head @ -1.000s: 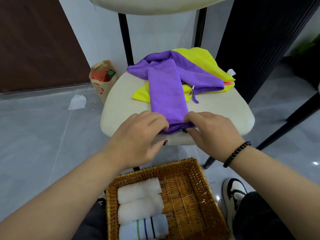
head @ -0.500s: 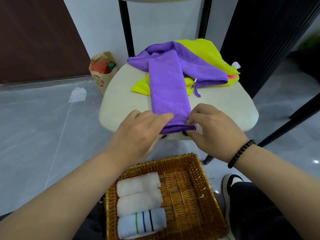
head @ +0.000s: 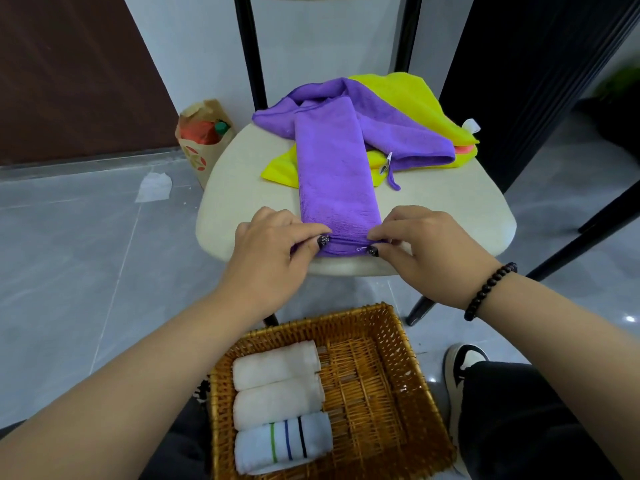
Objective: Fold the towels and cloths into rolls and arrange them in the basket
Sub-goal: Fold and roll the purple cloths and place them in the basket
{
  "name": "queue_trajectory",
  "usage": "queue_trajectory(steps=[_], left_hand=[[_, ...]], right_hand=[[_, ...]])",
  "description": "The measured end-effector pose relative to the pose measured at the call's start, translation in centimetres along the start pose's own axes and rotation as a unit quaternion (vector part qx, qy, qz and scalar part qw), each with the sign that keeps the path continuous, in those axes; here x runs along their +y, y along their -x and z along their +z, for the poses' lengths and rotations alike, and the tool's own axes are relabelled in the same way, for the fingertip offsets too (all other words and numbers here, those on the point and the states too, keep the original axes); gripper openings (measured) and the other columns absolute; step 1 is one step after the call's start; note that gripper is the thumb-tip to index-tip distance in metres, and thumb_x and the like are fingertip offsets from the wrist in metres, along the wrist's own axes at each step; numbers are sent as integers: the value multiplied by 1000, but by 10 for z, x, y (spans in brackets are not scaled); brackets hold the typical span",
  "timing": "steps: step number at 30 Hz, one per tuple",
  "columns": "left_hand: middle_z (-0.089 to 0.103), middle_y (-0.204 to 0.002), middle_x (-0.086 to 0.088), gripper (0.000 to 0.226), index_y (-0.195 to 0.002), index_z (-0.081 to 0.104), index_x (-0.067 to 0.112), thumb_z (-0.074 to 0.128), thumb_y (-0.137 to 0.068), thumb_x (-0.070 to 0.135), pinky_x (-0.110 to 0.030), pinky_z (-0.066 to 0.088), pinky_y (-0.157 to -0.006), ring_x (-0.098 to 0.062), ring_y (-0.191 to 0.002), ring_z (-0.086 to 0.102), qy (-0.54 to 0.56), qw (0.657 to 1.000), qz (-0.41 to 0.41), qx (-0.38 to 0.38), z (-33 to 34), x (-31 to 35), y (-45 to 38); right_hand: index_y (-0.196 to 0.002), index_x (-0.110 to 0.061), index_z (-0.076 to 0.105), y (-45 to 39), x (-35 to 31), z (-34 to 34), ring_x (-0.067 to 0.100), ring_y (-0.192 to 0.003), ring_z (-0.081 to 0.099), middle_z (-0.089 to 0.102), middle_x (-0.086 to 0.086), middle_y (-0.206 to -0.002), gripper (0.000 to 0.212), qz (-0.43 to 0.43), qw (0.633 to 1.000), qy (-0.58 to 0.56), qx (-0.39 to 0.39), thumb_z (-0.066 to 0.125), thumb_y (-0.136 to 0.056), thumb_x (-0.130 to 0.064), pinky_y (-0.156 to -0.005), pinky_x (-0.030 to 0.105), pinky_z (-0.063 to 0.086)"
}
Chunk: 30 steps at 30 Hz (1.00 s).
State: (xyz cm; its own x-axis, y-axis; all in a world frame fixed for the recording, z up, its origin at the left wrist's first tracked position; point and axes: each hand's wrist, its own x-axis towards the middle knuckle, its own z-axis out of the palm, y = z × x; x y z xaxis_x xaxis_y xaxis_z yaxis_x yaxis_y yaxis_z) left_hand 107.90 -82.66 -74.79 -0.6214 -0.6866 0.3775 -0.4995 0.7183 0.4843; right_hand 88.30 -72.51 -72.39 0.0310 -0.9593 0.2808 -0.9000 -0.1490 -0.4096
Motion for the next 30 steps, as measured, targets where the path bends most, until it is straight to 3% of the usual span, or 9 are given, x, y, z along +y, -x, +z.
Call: queue_trajectory(steps=[5,7,10,15,20,26,30], left_hand=[[53,-79,11,15,-102,58,29,60,-88,22,-38,36,-84,-18,-93,48,23,995,-99,6,3,17,-4],[53,-83,8,12,-96,61,26,58,-87,20,-36,31,-77,-22,-91,49,-63,997,-41,18,3,19,-3],[58,-90,-2,12,-88,66,18,62,-80,10,-37,29,-72,-28,-85,55,-210,969,121,55,4,15,0],[65,-92,-5,23,-95,69,10,54,-84,-4,-36,35,-70,-27,-80,61,-234,939,249,40,1,3,4],[70,-94,-4,22,-100,74,10,59,-85,7,-38,45,-72,-24,-86,67,-209,940,268,39,-1,-1,8],[70,-103,-4,20,-103,75,16,64,-87,22,-35,45,-72,-23,-88,68,-180,961,208,36,2,-6,8],[72,-92,1,17,-99,76,15,67,-84,14,-35,37,-68,-22,-78,68,-174,962,205,51,1,-3,1]], right_hand=[[-95,-11,71,-5,-1,9,16,-77,51,61,4,-81,12,59,998,-10,30,61,-88,-12,-75,34,46],[-94,-13,66,-6,-3,12,16,-74,51,58,1,-78,9,74,996,-9,50,62,-86,-14,-73,35,47],[-93,-14,58,-7,-7,17,19,-73,51,55,-2,-77,10,66,995,11,68,61,-84,-14,-68,40,48],[-80,-10,62,-6,-11,30,30,-71,51,57,8,-83,11,-10,988,84,128,54,-77,-3,-58,44,46],[-76,-11,66,-2,-10,30,30,-72,55,60,6,-79,14,-67,974,165,139,54,-79,-5,-58,40,44],[-86,-13,68,4,-13,28,29,-77,58,62,4,-82,19,-32,983,147,103,54,-83,-25,-64,41,48],[-91,-11,66,3,-11,27,30,-76,57,60,7,-84,19,-20,987,133,88,72,-77,-22,-65,39,49]])
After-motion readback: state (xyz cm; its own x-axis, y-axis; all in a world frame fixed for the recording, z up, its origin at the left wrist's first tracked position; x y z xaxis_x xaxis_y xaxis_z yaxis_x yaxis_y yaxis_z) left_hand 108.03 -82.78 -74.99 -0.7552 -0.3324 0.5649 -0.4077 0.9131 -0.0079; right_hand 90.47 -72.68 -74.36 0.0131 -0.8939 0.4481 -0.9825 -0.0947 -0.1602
